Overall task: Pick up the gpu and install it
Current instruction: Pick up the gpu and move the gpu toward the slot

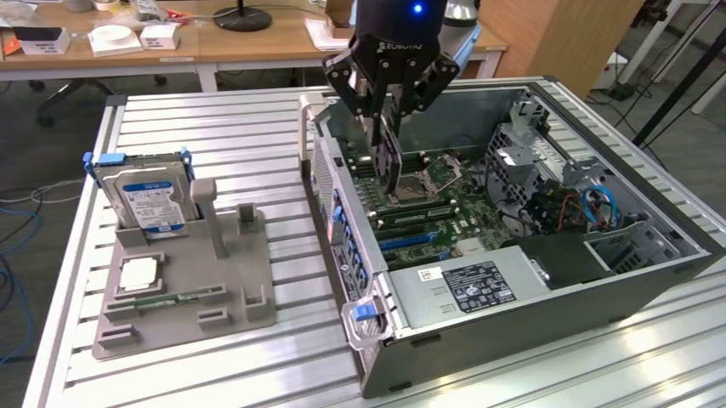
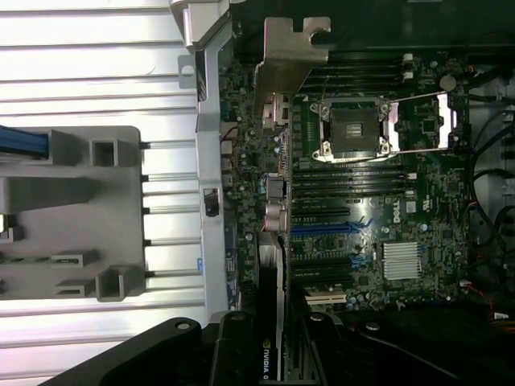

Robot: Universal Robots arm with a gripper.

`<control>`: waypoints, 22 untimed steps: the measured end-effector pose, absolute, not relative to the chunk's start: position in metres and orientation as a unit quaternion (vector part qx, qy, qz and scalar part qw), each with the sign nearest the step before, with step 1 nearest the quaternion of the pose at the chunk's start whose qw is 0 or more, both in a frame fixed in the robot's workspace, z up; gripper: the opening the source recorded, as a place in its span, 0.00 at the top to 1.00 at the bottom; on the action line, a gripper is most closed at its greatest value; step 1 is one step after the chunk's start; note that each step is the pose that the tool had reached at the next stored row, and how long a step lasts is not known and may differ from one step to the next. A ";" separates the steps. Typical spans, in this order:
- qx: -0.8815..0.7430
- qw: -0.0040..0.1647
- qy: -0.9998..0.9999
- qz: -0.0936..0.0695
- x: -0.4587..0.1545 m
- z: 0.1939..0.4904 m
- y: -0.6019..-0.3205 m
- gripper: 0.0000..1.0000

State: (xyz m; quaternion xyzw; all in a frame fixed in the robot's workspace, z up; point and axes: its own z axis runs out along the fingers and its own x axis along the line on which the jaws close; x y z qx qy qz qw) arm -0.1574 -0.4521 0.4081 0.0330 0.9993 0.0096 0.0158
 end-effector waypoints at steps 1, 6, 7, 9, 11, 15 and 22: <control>0.033 0.016 0.999 0.010 -0.156 0.408 -0.452 0.74; 0.033 0.016 0.999 0.010 -0.149 0.408 -0.452 0.74; 0.033 0.016 0.999 0.010 -0.147 0.408 -0.452 0.74; 0.033 0.016 0.999 0.010 -0.145 0.408 -0.452 0.74; 0.033 0.016 0.999 0.010 -0.143 0.408 -0.452 0.74; 0.033 0.016 0.999 0.010 -0.138 0.408 -0.452 0.74; 0.033 0.016 0.999 0.010 -0.127 0.408 -0.452 0.74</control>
